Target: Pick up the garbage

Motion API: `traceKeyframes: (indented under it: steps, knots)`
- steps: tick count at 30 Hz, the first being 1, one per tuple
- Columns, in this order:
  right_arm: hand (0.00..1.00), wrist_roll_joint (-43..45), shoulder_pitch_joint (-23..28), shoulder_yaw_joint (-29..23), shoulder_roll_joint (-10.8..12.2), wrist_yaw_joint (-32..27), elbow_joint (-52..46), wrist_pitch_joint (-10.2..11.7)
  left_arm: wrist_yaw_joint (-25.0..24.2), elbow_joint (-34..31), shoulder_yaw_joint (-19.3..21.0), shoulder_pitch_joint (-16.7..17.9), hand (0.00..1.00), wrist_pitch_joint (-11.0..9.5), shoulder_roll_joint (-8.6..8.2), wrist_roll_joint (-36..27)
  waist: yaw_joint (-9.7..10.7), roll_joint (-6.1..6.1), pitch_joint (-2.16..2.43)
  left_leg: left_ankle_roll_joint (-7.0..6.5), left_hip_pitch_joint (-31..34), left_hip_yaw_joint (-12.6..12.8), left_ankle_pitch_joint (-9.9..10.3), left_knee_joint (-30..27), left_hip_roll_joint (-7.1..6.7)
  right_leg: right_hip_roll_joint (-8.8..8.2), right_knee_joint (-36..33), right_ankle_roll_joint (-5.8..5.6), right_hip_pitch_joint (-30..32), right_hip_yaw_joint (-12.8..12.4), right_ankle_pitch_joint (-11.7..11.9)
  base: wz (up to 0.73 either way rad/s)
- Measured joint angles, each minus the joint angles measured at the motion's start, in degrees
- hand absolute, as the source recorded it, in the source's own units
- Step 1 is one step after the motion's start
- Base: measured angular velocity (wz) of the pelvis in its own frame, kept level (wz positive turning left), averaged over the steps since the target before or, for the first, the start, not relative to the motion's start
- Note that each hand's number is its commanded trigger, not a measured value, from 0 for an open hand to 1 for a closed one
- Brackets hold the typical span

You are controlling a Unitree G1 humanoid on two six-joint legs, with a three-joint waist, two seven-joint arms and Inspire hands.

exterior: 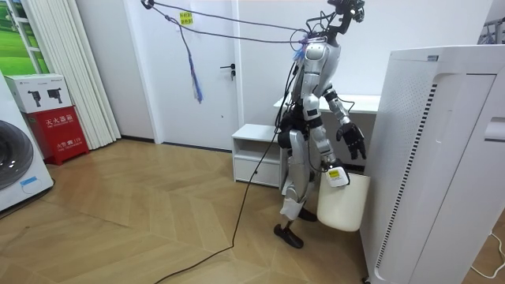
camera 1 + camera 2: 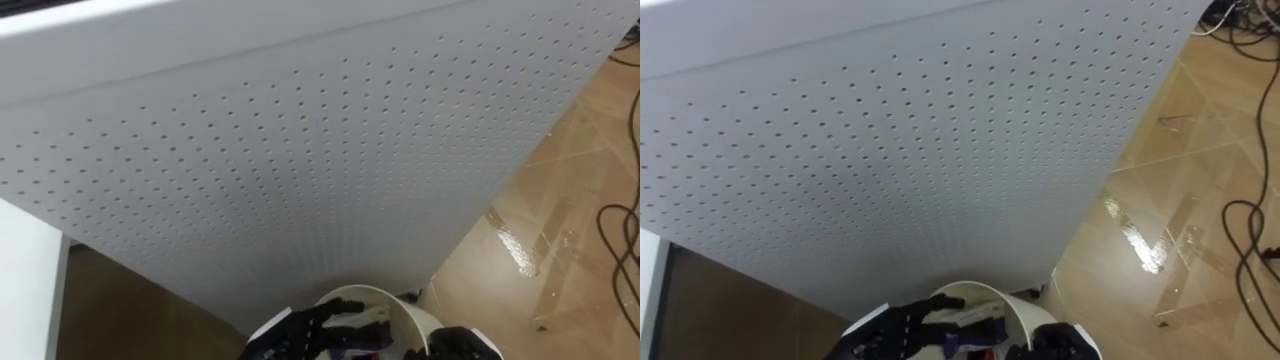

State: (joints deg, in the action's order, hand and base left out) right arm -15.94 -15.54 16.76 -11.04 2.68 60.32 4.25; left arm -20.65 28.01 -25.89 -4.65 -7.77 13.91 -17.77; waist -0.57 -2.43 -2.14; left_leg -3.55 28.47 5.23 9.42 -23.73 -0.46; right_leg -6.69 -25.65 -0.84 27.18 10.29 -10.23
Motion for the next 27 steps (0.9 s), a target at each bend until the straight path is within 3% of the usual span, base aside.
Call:
traceKeyframes:
  steps: [12, 21, 23, 27]
  knots:
    - [1.0, -2.05, 0.97, 0.12, -0.08, -0.01, 0.39, 0.01, 1.33, 5.63, -0.07, 0.68, 0.0, -0.01, 0.01, 1.01, -0.06, 0.0, 0.0, -0.17, -0.08, -0.37, -0.3, -0.1, -0.25, -0.11, -0.11, 0.07, -0.28, 0.44, 0.04, 0.01]
    - [1.0, -2.38, 3.45, 0.0, -0.22, 0.27, 4.49, 0.08, 4.28, 10.46, 2.97, 2.05, 0.0, -1.09, -0.22, 3.27, 0.08, 0.22, -0.03, -0.12, -3.54, -0.57, -0.3, 1.39, -0.32, 0.15, 1.74, 0.08, -4.35, 1.29, -0.05, 0.02]
    - [1.0, -4.58, 4.85, -0.04, -0.34, 0.6, 5.46, 0.08, 4.5, 13.53, 3.59, 2.5, 0.0, -1.12, -0.18, 4.61, 0.05, 0.66, 0.09, -0.05, -5.66, -0.63, -0.34, 2.53, -0.36, 0.32, 3.06, 0.07, -6.52, 1.4, -0.04, 0.02]
    - [1.0, -8.59, 9.2, -0.27, -0.55, 1.15, 7.31, 0.71, 6.29, 18.39, 5.74, 6.64, 0.0, -1.59, -0.22, 4.98, 0.17, 1.54, 0.96, 0.33, -11.19, -1.07, -0.53, 5.48, -0.25, 1.19, 7.91, -0.16, -12.8, 2.03, 0.81, 0.04]
